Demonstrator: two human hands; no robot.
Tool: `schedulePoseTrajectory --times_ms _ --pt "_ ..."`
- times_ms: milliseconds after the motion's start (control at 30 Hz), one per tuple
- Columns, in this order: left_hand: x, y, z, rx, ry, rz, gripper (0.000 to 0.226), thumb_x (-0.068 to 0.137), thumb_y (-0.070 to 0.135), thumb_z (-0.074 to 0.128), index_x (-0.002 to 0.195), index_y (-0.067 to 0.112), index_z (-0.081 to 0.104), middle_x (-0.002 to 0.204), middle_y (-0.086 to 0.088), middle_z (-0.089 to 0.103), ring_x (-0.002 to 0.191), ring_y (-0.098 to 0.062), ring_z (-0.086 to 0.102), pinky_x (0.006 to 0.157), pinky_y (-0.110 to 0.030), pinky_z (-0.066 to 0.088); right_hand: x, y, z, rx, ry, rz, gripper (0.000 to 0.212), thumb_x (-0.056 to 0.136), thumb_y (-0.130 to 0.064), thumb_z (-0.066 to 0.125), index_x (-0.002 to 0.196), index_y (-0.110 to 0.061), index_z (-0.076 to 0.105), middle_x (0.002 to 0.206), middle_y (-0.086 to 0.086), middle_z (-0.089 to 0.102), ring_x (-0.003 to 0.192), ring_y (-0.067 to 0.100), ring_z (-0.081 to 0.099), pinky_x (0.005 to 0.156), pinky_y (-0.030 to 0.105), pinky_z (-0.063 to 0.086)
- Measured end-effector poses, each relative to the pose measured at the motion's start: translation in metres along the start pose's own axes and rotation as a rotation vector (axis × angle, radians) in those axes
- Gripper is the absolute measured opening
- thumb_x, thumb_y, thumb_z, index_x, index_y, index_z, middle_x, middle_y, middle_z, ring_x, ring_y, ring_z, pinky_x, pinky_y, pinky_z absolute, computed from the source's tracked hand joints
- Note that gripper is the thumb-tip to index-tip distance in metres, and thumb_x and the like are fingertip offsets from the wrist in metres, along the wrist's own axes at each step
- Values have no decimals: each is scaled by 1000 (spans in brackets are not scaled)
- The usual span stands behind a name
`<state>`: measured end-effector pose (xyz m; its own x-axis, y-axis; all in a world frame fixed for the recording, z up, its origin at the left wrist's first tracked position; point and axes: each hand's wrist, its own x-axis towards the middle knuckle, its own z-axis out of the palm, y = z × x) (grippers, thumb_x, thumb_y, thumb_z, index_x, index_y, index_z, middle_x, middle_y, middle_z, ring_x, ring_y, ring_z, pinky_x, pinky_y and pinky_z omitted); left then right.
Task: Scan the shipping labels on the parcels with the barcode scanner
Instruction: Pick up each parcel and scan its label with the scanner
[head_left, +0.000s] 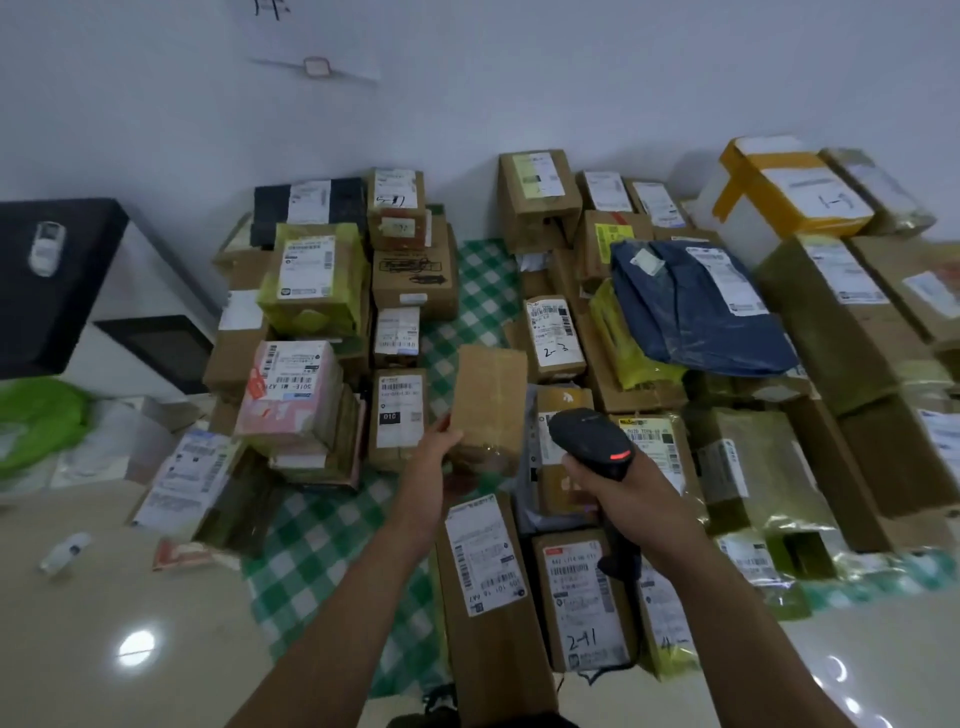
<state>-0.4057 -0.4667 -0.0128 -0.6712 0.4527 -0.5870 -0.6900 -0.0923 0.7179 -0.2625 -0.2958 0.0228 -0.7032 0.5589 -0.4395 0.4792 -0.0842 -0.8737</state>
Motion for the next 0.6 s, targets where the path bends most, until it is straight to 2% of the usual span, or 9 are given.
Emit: schedulePoseTrajectory --times_ms 100,167,267,333,367,433,500,533,600 --pt "-33 -9 4 4 -12 -65 23 102 33 56 101 12 65 87 -6 70 85 -26 63 77 -38 51 -17 -2 -4 135 116 -57 43 89 -34 81 128 -37 64 112 -10 77 100 15 76 81 42 63" --pt "-49 -13 6 77 -47 -74 32 94 45 62 94 14 70 84 -4 74 81 -28 64 73 -38 50 -28 -4 -7 155 159 -107 51 88 -40 81 135 -39 60 116 -15 74 103 12 73 83 42 62" --pt "-62 -18 5 197 -120 -68 54 77 66 64 103 21 80 104 -4 78 86 -31 72 83 -46 54 -41 -2 -12 172 152 -151 52 90 -39 79 137 -40 57 108 -20 74 95 6 73 82 34 59" --pt "-68 -18 5 292 -128 -44 62 81 75 55 112 26 78 110 2 78 92 -26 76 85 -44 58 -48 -1 -14 174 138 -168 48 92 -30 79 134 -37 59 107 -18 75 93 3 73 76 22 57" --pt "-69 -17 5 334 -126 -26 64 83 77 51 115 28 76 112 4 78 94 -22 76 87 -43 60 -52 -1 -14 162 133 -174 47 92 -27 79 134 -36 59 109 -16 75 96 3 72 76 20 57" --pt "-74 -16 5 382 -125 18 62 86 74 51 126 31 71 120 2 75 97 -22 77 91 -44 61 -57 -1 -13 136 143 -179 48 91 -26 80 134 -34 60 113 -15 74 103 5 71 83 27 58" --pt "-78 -13 5 388 -128 82 50 94 57 58 141 39 58 127 2 71 100 -22 76 90 -43 62 -60 -1 -13 133 161 -179 45 92 -25 79 131 -36 59 114 -16 72 104 3 68 87 30 57" --pt "-81 -11 4 392 -137 122 50 94 51 61 143 48 52 130 3 68 103 -18 75 89 -40 62 -61 0 -14 135 162 -175 43 93 -26 79 129 -38 59 114 -16 71 105 4 68 89 33 57" --pt "-84 -9 2 474 -179 195 55 90 51 67 138 65 45 135 17 60 111 1 67 91 -27 59 -61 1 -15 109 153 -161 41 93 -30 79 128 -38 60 112 -14 73 106 9 69 95 45 58"
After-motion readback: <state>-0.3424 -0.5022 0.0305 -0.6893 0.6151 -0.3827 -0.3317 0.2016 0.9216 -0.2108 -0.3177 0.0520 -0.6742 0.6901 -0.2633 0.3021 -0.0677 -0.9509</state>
